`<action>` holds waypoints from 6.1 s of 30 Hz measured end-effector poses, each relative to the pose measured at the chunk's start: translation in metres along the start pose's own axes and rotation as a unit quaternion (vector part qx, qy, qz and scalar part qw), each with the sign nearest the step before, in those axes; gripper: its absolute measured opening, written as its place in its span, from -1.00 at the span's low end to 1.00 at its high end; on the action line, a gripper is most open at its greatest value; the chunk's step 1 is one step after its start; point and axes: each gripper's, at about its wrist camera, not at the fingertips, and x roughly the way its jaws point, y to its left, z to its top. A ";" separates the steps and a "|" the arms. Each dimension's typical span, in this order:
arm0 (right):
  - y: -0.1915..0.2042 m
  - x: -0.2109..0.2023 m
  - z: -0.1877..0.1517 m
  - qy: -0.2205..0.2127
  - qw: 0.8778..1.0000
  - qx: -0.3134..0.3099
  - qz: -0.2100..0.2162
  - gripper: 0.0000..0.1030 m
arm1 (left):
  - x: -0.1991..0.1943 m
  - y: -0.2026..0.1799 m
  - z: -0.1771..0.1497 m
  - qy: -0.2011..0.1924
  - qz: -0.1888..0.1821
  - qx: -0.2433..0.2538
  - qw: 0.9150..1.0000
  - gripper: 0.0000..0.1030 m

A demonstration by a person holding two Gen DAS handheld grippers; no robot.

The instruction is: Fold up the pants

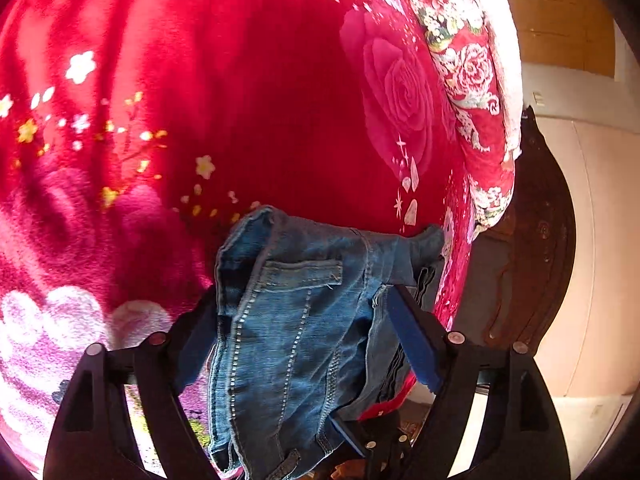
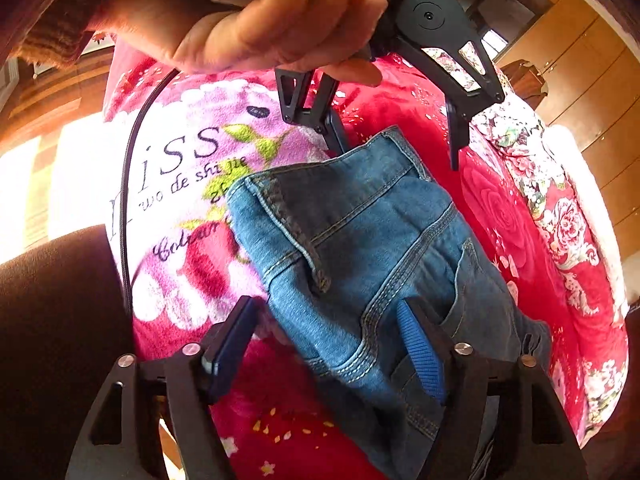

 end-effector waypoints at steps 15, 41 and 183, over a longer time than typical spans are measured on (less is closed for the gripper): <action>-0.129 -0.067 -0.055 -0.075 0.942 0.308 0.107 -0.69 | -0.012 -0.110 -0.036 -0.032 -0.025 0.075 0.996 -0.81; -0.222 -0.051 -0.291 -0.049 0.699 0.683 0.206 -0.33 | 0.177 -0.270 -0.076 0.071 0.119 0.166 0.976 -0.25; -0.296 0.024 -0.249 -0.040 0.771 0.586 0.246 -0.70 | 0.146 -0.166 -0.085 -0.012 0.179 0.132 0.975 -0.18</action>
